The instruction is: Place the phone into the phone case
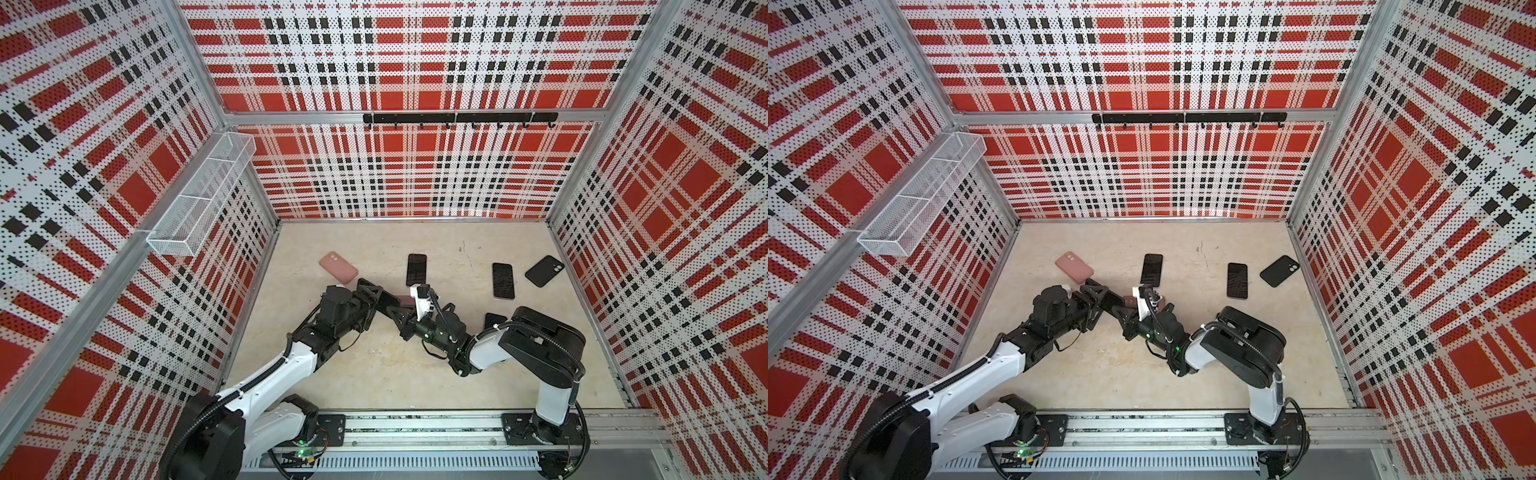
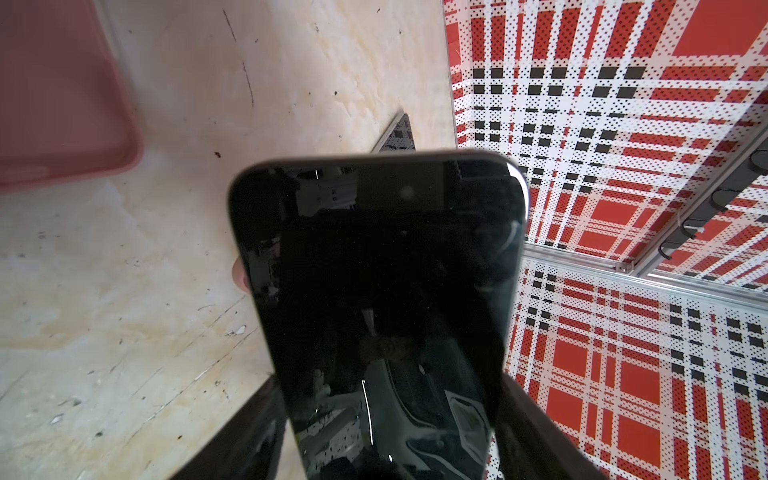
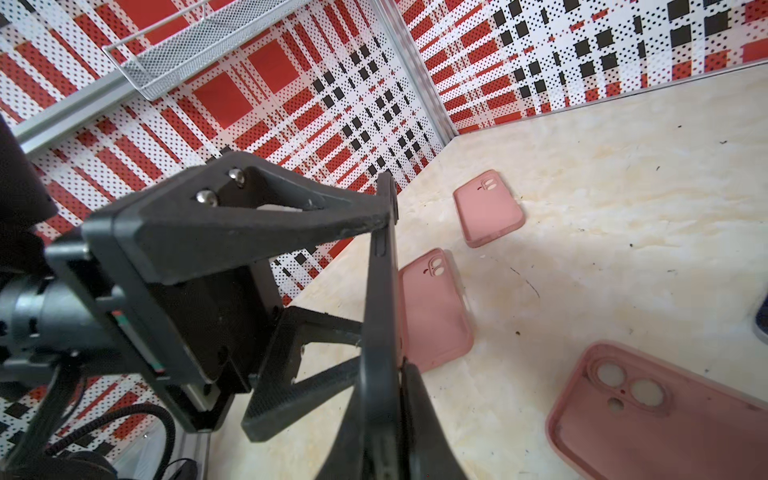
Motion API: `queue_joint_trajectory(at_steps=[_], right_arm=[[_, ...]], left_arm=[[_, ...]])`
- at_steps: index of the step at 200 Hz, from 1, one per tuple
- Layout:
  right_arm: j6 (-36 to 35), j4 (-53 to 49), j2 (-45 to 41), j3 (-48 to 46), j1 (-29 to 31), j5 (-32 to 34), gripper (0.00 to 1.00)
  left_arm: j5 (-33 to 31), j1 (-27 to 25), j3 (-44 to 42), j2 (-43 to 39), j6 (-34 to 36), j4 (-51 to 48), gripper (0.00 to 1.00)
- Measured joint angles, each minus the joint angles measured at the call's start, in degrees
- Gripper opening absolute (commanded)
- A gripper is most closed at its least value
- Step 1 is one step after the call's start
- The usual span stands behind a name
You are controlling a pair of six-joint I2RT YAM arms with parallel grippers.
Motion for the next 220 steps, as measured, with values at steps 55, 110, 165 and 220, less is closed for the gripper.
queue_joint_trajectory(at_steps=[55,110,165,220], right_arm=[[-0.50,-0.13,0.02,0.00,0.00,0.00,0.00],[0.00,-4.15,-3.34,-0.44,-0.83,0.00,0.00],[-0.04,-16.50,-14.93,-1.68,-6.29,0.92,0.00],[-1.27,-39.87,-27.15,0.33,-12.57,0.94,0.00]], left_arm=[[-0.09,-0.04,-0.04,0.00,0.20,-0.15,0.86],[-0.87,-0.02,0.90,-0.87,6.58,-0.90,0.98],[-2.64,2.62,14.23,0.72,23.56,-11.72,0.98],[-3.30,4.22,29.16,14.29,43.39,-19.21,0.98]])
